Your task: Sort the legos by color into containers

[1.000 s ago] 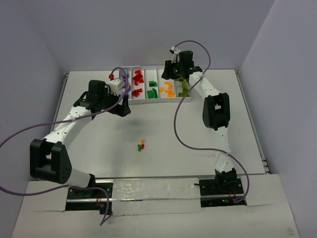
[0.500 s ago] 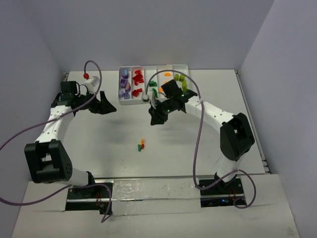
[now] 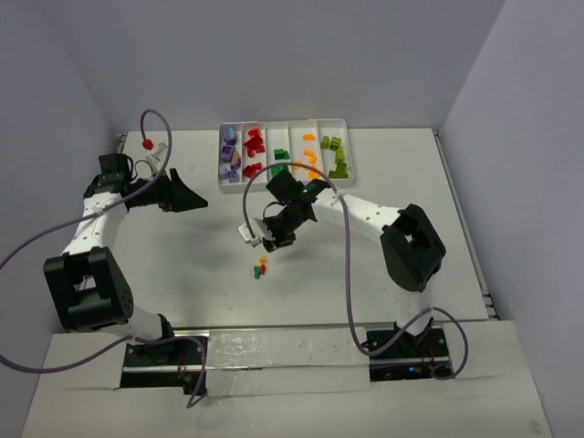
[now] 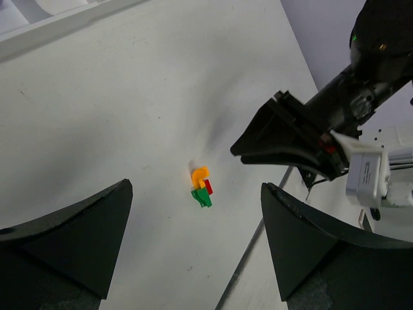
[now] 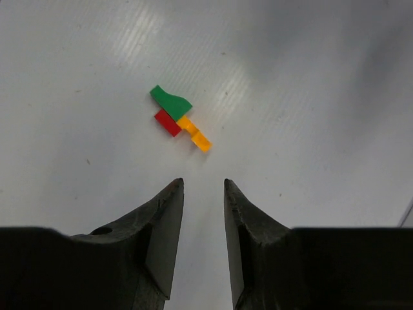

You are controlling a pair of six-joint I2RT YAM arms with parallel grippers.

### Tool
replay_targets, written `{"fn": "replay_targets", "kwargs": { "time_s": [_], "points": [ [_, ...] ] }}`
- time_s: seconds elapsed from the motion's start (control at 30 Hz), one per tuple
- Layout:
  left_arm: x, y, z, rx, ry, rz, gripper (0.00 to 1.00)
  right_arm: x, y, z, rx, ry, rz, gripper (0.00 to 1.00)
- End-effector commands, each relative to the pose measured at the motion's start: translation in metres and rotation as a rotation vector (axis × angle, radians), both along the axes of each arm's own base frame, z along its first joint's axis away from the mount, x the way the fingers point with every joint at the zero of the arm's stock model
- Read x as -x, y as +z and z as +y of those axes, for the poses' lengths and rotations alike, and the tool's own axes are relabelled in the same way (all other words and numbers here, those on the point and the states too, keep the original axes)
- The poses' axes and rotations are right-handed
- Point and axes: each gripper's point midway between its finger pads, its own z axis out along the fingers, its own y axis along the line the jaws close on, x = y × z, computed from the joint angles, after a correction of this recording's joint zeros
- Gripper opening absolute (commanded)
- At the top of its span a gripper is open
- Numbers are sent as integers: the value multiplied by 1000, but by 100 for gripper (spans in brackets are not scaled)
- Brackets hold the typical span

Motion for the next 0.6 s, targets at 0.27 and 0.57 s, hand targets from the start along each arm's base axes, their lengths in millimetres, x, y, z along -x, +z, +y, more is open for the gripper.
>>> {"fn": "replay_targets", "kwargs": {
  "time_s": [0.27,0.57],
  "points": [
    [10,11,-2,15,-41,-53,90,14,-33,29,59,324,-211,44],
    [9,5,-1,25,-46,-34,90,0,-53,27,124,357,-256,53]
  ]
}}
